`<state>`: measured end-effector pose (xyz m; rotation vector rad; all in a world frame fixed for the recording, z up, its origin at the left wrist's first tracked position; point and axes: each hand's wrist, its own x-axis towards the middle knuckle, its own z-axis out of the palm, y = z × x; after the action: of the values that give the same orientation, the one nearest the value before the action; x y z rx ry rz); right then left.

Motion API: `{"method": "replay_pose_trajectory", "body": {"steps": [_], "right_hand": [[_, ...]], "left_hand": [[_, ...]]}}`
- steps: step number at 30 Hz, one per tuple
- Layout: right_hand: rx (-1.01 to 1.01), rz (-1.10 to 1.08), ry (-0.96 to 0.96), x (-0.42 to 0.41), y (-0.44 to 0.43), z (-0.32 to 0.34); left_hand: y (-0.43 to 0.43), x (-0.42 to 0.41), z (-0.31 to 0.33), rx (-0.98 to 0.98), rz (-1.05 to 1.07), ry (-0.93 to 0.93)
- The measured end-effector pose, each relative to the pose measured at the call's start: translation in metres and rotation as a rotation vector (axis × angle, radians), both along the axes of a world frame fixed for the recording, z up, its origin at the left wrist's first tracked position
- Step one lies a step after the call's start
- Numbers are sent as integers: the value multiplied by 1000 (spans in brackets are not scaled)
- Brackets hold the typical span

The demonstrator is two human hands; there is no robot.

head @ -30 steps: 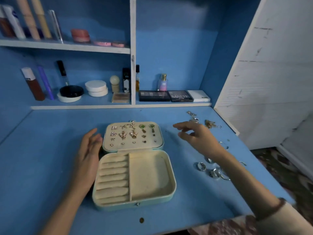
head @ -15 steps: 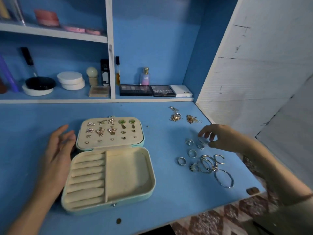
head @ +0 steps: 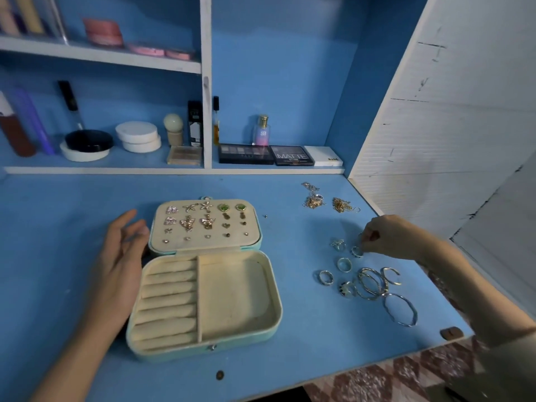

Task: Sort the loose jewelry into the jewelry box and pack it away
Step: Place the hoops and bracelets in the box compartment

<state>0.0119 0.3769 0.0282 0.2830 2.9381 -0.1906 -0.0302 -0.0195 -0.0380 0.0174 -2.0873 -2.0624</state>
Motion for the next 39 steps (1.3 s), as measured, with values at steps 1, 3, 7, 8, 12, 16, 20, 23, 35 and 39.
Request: {"method": "replay_pose_trajectory", "body": {"steps": [1,3,7,8,12,16,20,23,35,39], "right_hand": [[0,16,34,-1,-6,4],[-30,65,157,0,-24,17],[-333,319,299,10,-100,37],[-380,405,270,12,-121,38],[-378,610,156,12,-175,24],[-303,668,143,12,-195,11],[-216,707,218,12,-203,3],[-169,719,280,8,-205,-4],[-296,523,439,21,-166,5],[-232,442,313,29,-112,24]], "left_hand": [[-1,1,1,-1,-3,-1],[0,3,3,-1,-13,1],[2,6,7,-19,-7,-2],[2,7,8,-18,-6,-2],[4,11,13,-27,4,-8],[6,11,15,-75,38,4],[8,11,15,-110,57,-1],[7,11,15,-134,56,-2],[5,5,8,-97,13,18],[3,-1,1,-83,15,27]]}}
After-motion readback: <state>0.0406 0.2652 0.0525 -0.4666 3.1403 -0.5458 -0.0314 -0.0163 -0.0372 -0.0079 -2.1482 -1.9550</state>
